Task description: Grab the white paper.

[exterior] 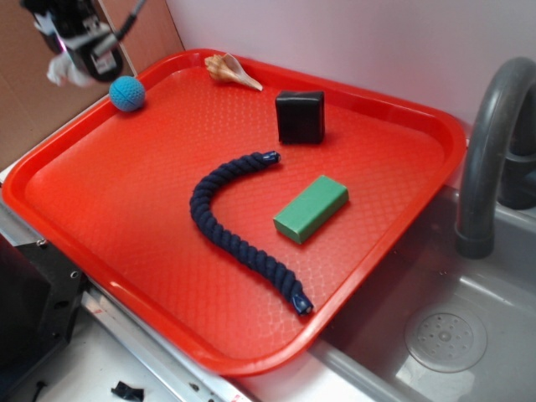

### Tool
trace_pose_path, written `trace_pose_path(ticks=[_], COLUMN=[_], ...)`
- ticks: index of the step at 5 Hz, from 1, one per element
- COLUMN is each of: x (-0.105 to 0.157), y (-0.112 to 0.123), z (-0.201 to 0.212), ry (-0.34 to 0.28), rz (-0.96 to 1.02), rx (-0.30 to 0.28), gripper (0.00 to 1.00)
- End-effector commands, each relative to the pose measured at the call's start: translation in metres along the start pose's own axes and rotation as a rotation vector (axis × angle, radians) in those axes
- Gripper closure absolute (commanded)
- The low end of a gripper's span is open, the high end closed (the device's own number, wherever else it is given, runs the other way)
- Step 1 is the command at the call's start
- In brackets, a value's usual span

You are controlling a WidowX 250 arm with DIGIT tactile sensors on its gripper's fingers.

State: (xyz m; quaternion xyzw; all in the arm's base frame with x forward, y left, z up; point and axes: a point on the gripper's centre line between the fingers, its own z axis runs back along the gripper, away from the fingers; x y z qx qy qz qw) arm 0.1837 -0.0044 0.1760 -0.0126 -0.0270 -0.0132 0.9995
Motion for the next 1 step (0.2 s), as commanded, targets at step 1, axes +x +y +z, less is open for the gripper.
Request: trace_pose_path(ticks=[1], x=[-0.0196], y=[0.0031], z=[0.0265], ry=[-0.093], rz=[-0.047], rx=[0.013], gripper=[1.00])
